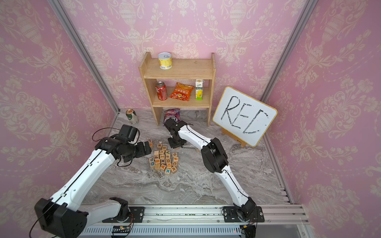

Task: Assemble the uppercase word "red" with letter blocks
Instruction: Pick up the letter block from the center of the board.

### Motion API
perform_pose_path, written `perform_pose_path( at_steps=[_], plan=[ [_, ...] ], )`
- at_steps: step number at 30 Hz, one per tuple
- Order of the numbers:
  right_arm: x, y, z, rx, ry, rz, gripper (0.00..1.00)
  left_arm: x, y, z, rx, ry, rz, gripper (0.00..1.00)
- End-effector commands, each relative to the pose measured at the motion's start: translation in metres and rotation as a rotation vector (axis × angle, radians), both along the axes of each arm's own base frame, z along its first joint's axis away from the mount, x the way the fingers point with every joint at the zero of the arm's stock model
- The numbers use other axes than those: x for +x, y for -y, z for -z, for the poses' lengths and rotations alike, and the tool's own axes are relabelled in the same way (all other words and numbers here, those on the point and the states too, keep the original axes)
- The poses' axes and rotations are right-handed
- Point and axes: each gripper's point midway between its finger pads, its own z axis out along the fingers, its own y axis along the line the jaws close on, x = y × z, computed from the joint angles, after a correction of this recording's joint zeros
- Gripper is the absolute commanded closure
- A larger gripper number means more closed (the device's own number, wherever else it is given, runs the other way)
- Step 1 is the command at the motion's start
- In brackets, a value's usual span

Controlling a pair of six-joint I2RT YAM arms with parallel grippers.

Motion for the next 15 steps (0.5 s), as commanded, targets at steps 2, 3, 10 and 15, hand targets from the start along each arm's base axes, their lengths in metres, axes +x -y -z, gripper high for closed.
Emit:
perform_pose_path(
  at_steps=[2, 3, 10, 15],
  plan=[
    [-0.004, 0.005, -0.031, 0.012, 0.029, 0.032, 0.90, 0.007, 0.008, -0.005, -0.034, 0.024, 0.050, 0.01],
    [-0.005, 0.005, -0.033, 0.014, 0.030, 0.034, 0.90, 0.008, 0.010, -0.005, -0.041, 0.027, 0.058, 0.01],
    [-0.008, 0.008, -0.046, 0.023, 0.041, 0.047, 0.90, 0.015, 0.023, -0.004, -0.080, 0.032, 0.100, 0.02],
    [-0.010, 0.013, -0.055, 0.025, 0.047, 0.056, 0.91, 0.021, 0.038, -0.005, -0.109, 0.045, 0.152, 0.02]
  ],
)
